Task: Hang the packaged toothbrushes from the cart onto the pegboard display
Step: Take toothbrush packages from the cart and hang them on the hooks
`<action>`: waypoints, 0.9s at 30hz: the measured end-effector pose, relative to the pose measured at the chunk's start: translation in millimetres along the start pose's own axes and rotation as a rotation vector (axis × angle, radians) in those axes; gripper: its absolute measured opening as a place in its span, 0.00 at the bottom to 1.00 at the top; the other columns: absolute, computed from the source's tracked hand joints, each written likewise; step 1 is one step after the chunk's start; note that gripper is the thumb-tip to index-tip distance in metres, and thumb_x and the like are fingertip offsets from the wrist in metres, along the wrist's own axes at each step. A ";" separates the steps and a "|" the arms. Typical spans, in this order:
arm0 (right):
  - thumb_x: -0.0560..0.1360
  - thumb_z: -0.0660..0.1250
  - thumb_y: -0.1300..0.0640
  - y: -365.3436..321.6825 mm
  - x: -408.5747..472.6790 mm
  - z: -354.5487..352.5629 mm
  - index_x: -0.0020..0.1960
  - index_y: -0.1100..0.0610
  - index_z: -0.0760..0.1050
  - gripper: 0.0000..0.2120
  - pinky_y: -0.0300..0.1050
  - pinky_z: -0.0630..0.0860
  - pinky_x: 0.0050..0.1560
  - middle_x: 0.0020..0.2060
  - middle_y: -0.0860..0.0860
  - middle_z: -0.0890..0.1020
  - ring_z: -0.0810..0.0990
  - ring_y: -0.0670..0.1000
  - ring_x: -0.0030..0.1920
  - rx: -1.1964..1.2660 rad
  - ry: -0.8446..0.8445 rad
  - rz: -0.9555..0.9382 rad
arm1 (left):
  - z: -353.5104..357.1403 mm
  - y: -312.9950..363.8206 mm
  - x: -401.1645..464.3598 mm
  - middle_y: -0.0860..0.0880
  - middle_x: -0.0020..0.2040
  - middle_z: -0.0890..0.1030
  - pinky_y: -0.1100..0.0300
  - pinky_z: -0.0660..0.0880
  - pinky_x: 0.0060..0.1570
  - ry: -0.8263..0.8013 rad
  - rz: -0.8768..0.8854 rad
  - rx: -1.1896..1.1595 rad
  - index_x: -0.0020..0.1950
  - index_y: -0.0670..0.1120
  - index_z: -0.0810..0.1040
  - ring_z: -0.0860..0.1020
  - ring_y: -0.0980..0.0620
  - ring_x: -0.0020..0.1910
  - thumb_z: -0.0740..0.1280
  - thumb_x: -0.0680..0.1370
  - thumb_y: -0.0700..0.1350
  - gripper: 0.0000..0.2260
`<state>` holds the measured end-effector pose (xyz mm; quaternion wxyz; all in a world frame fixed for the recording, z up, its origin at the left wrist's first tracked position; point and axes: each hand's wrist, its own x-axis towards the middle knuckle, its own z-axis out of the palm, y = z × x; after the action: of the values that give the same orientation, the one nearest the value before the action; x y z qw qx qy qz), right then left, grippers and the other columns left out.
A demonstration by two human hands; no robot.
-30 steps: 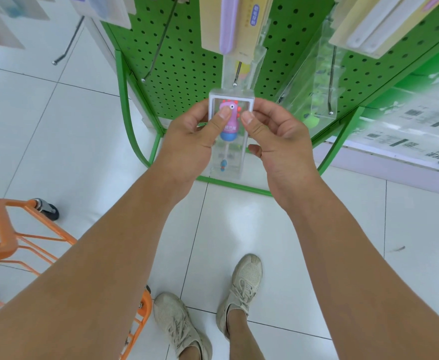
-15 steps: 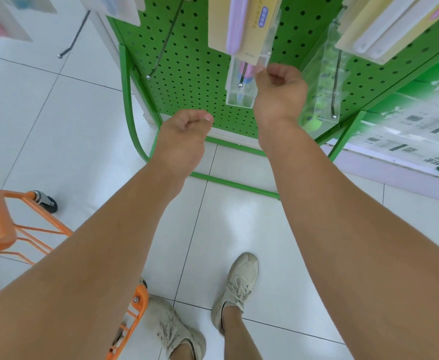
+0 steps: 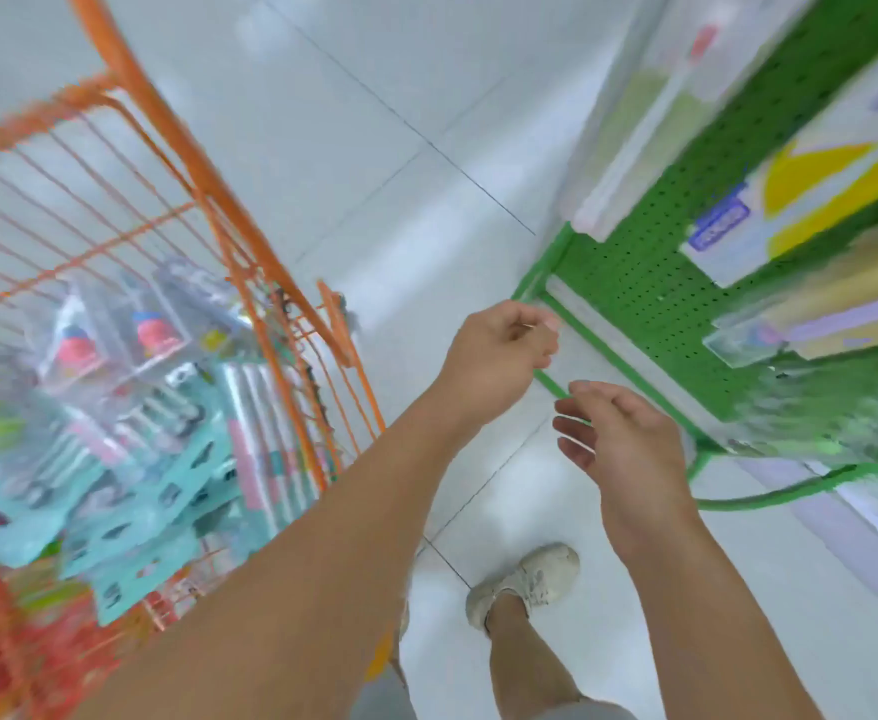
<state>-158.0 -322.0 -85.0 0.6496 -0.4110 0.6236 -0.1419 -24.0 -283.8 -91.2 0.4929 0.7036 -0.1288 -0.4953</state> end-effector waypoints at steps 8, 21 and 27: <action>0.75 0.74 0.59 -46.2 -97.7 225.8 0.48 0.55 0.82 0.03 0.41 0.80 0.43 0.41 0.51 0.84 0.82 0.46 0.40 -0.478 -0.556 -0.403 | -255.3 -6.3 -115.3 0.52 0.39 0.81 0.64 0.74 0.38 0.617 0.074 0.055 0.45 0.51 0.79 0.78 0.55 0.36 0.72 0.77 0.44 0.04; 0.63 0.81 0.44 14.7 -77.0 338.6 0.73 0.56 0.64 0.45 0.45 0.71 0.46 0.58 0.53 0.79 0.79 0.55 0.55 -1.261 -0.481 -0.609 | -305.6 -87.5 -87.7 0.44 0.60 0.75 0.48 0.77 0.49 0.699 -0.180 0.415 0.69 0.45 0.66 0.76 0.41 0.57 0.77 0.66 0.55 0.37; 0.66 0.81 0.43 17.3 -64.8 333.4 0.73 0.53 0.65 0.42 0.44 0.72 0.47 0.57 0.50 0.80 0.80 0.53 0.57 -1.186 -0.488 -0.677 | -301.2 -100.1 -78.8 0.44 0.55 0.79 0.47 0.77 0.46 0.853 -0.111 0.489 0.67 0.45 0.69 0.78 0.41 0.54 0.74 0.70 0.51 0.29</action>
<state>133.6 -147.1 -90.9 0.3587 -0.8847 0.2714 0.1228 155.9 -12.4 -121.5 0.2948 0.9446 0.0097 -0.1438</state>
